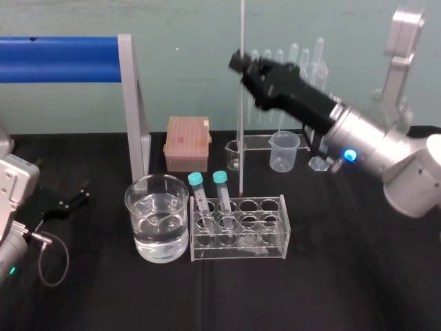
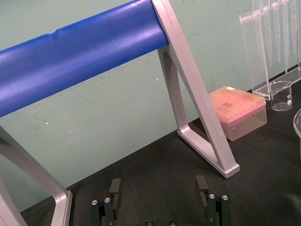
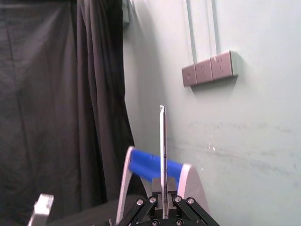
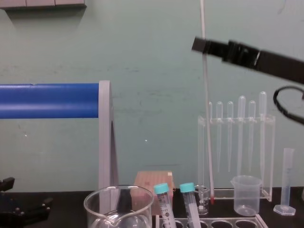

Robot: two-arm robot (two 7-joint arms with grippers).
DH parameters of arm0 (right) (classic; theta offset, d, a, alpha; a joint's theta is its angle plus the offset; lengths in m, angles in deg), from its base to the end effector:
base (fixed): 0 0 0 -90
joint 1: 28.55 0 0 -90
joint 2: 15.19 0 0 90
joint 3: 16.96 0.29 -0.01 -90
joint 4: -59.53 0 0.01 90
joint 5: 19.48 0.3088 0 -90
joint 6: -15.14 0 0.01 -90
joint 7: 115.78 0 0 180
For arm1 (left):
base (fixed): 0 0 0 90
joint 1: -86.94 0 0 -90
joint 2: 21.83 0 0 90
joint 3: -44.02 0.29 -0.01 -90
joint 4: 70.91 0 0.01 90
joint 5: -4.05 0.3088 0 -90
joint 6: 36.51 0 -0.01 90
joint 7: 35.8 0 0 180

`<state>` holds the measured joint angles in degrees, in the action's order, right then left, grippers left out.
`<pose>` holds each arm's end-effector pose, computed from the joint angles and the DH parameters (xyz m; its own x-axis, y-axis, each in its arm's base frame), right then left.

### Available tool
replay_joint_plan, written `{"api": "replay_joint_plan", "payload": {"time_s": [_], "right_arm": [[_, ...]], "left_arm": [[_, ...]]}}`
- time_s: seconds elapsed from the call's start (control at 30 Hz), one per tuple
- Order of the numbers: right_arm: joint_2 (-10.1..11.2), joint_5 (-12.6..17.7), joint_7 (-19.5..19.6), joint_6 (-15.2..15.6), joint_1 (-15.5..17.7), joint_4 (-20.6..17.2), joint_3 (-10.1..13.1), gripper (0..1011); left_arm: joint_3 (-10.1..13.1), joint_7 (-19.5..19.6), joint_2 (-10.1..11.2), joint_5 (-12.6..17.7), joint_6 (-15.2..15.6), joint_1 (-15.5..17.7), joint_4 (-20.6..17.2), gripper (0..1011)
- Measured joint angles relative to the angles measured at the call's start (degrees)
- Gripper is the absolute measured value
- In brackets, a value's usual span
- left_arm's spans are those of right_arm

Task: Hold the thermometer with one hand and immerse one end into the beaker, then reinsert it into the test tube rack.

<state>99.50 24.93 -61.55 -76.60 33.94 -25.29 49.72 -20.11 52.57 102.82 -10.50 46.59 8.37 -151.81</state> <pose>0.4289 -0.0199 -0.1740 0.8308 -0.5557 -0.0308 0.5366 0.7853 0.3088 0.3581 0.0827 -0.3023 0.2922 0.8803 0.3738 -0.9553 0.2872 0.0704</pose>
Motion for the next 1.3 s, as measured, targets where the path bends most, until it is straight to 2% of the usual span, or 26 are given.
{"api": "replay_joint_plan", "payload": {"time_s": [0.13,0.27,0.43,0.57,0.83,1.03,1.13,1.3], "right_arm": [[0.33,1.74,-0.1,2.12,-2.75,-0.59,0.34,53],[0.57,3.27,-0.43,4.67,-7.59,-0.66,0.43,53],[0.66,3.97,-1.99,5.14,-11.85,-0.33,0.2,53],[0.2,3.97,-3.47,4.35,-14.56,0.73,-1.26,53],[-2.17,4.44,-4.85,3.67,-17.01,2.98,-3.92,53],[-5.18,6.07,-6.95,3.26,-18.94,4.67,-6.4,53],[-6.72,7.08,-8.38,3.3,-19.53,5.94,-8.21,53],[-7.85,7.46,-10.53,3.3,-19.6,8.57,-10.86,53]], "left_arm": [[0.0,0.0,0.0,0.0,0.0,0.0,0.0,1008],[0.0,0.0,0.0,0.0,0.0,0.0,0.0,1008],[0.0,0.0,0.0,0.0,0.0,0.0,0.0,1008],[-0.01,0.0,0.0,0.0,0.0,0.0,0.0,1008],[0.0,0.0,0.0,0.0,0.0,0.0,0.0,1008],[0.0,0.0,0.0,0.0,0.0,0.0,0.0,1008],[0.0,0.0,0.0,0.0,0.0,0.0,0.0,1008],[0.0,0.0,0.0,0.0,0.0,0.0,0.0,1008]]}}
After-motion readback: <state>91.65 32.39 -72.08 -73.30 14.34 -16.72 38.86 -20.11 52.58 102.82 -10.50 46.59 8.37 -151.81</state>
